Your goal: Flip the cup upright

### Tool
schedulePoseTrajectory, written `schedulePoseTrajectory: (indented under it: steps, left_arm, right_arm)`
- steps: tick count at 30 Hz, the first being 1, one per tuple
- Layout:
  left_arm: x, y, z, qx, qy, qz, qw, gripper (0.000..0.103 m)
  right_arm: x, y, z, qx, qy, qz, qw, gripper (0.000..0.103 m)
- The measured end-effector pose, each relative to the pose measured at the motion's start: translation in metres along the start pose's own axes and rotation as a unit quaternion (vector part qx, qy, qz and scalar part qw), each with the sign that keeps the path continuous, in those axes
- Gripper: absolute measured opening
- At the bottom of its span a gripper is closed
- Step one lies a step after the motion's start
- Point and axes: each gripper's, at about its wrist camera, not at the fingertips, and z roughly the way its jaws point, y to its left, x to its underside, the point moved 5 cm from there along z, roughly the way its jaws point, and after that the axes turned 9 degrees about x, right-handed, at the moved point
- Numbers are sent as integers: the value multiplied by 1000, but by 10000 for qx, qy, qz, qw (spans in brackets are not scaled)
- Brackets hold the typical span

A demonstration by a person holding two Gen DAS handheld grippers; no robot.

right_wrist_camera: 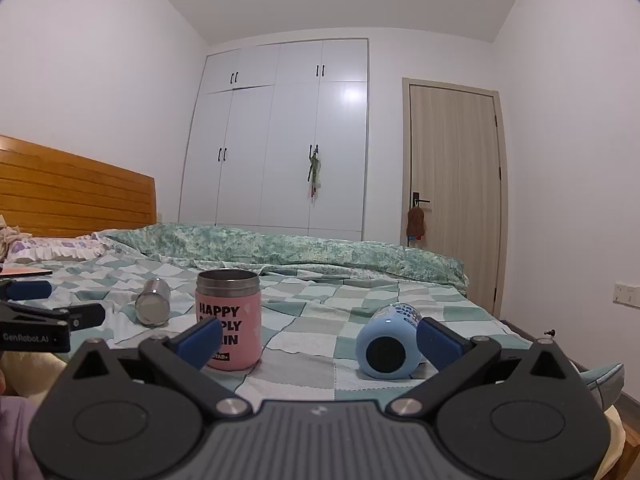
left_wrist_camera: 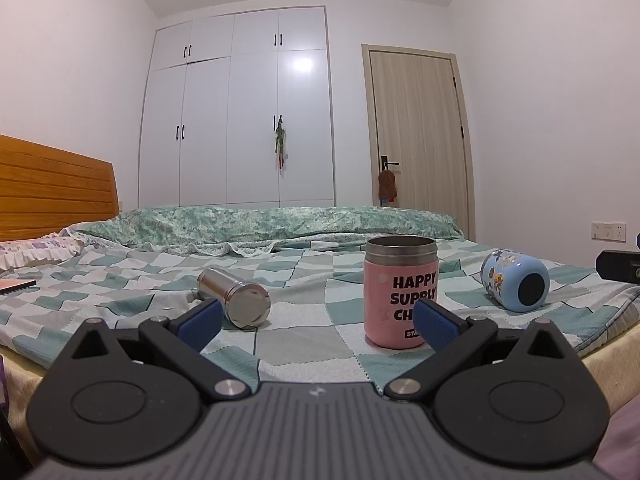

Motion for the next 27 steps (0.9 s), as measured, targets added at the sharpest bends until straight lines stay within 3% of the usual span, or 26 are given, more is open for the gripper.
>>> schedulePoseTrajectory:
  steps: [27]
  left_arm:
    - [-1,-1,-2,22,-43,10,10000,103]
  right_arm:
    - [1,0,1,-2,3,-31,10000,103]
